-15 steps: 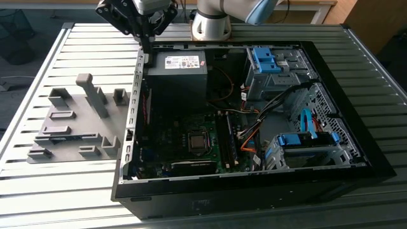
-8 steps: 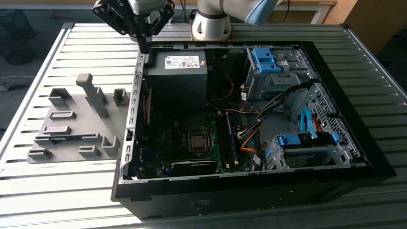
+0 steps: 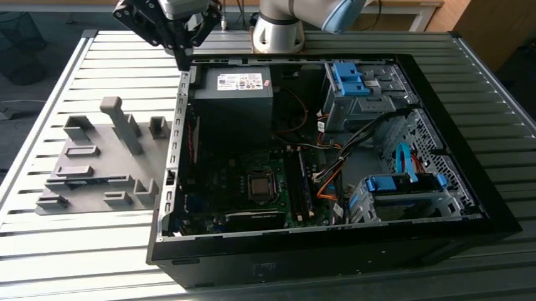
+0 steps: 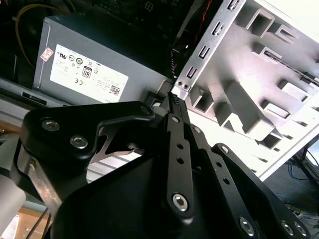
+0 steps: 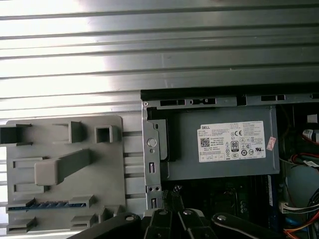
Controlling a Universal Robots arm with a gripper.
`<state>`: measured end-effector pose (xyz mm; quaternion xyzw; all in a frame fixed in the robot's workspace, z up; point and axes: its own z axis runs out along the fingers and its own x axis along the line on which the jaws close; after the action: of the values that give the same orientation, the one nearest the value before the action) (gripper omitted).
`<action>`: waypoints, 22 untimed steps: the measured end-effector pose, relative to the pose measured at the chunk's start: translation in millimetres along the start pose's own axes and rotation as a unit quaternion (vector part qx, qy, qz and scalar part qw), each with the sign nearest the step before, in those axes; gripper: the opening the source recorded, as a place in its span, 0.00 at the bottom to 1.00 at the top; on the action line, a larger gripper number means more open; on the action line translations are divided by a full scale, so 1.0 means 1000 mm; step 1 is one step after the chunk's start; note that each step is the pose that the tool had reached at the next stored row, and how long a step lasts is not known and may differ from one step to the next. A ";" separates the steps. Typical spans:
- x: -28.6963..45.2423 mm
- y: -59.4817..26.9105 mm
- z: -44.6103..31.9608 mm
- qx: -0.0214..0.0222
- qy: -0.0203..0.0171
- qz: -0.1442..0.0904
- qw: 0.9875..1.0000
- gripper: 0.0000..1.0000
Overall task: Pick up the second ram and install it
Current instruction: 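Reach for the second ram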
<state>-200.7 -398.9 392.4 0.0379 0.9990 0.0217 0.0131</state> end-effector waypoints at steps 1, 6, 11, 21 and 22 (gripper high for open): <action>0.0011 -0.0001 0.0000 0.000 0.000 0.000 1.000 0.11; 0.0071 -0.0005 -0.0002 0.000 0.000 0.000 1.000 0.11; 0.0141 -0.0011 -0.0003 0.000 0.000 0.000 1.000 0.11; 0.0259 -0.0020 -0.0005 0.000 0.000 0.000 1.000 0.11; 0.0267 -0.0020 -0.0005 0.000 0.000 0.000 1.000 0.11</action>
<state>-227.5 -398.9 392.2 0.0379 0.9990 0.0217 0.0131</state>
